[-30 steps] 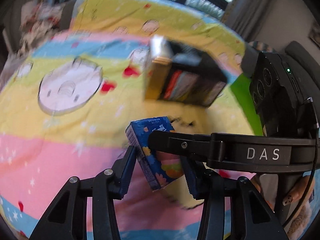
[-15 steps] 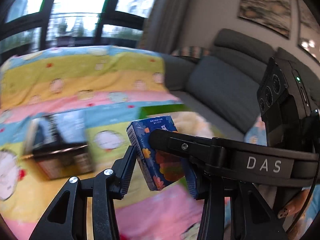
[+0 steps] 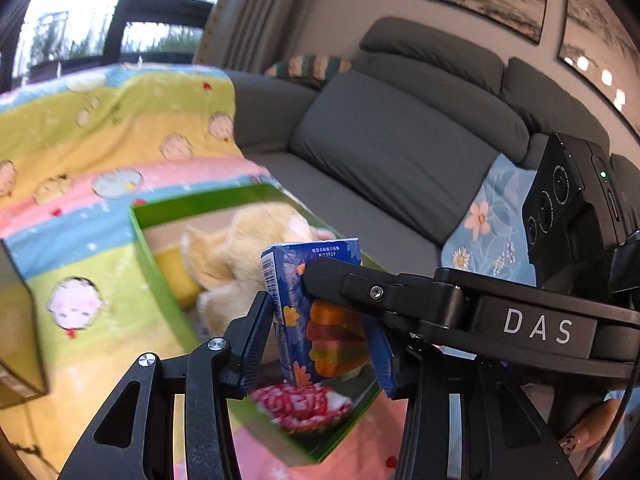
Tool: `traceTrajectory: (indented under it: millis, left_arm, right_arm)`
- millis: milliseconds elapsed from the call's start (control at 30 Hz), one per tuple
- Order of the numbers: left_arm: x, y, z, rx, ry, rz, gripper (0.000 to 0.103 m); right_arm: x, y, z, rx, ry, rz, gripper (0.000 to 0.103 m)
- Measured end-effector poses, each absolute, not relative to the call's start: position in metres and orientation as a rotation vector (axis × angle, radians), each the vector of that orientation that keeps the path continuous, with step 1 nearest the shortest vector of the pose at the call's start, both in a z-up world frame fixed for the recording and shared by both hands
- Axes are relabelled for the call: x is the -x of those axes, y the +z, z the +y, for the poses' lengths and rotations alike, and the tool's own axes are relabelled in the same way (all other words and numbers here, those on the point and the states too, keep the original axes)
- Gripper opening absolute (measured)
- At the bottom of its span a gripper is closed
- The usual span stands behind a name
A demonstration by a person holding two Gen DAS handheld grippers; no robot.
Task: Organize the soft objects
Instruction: 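Carry the tissue pack with both grippers over the green box, then open both grippers to drop the tissue pack into the box, then withdraw both open grippers from the box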
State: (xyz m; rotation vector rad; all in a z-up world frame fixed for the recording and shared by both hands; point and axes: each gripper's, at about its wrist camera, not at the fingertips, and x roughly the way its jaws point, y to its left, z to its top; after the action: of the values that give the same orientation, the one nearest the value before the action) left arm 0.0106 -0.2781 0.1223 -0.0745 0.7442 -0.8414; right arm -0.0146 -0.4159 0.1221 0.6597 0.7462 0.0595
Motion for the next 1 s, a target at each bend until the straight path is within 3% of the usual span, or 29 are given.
traceTrajectory:
  millis: [400,500,600,667,733,800,1000]
  left_arm:
    - [-0.024,0.093,-0.305,0.077,-0.827,0.880,0.047]
    - [-0.021,0.098,-0.300,0.077,-0.816,0.893,0.047]
    - [-0.013,0.113,-0.293,0.065,-0.792,0.853,0.068]
    - [-0.006,0.125,-0.287,0.045,-0.768,0.813,0.072]
    - [-0.001,0.133,-0.282,0.036,-0.752,0.792,0.087]
    - [0.005,0.142,-0.277,0.015,-0.709,0.770,0.089]
    - [0.018,0.154,-0.260,-0.011,-0.642,0.752,0.089]
  right_arm:
    - [0.010,0.091,-0.433,-0.723,-0.013,0.828,0.047]
    - [0.014,0.097,-0.431,-0.674,-0.052,0.822,0.061]
    - [0.023,0.107,-0.432,-0.629,-0.089,0.775,0.072]
    - [0.031,0.114,-0.433,-0.623,-0.086,0.738,0.080]
    - [0.037,0.122,-0.432,-0.607,-0.081,0.705,0.084]
    - [0.045,0.130,-0.431,-0.588,-0.077,0.680,0.092]
    - [0.062,0.152,-0.423,-0.507,-0.121,0.619,0.100]
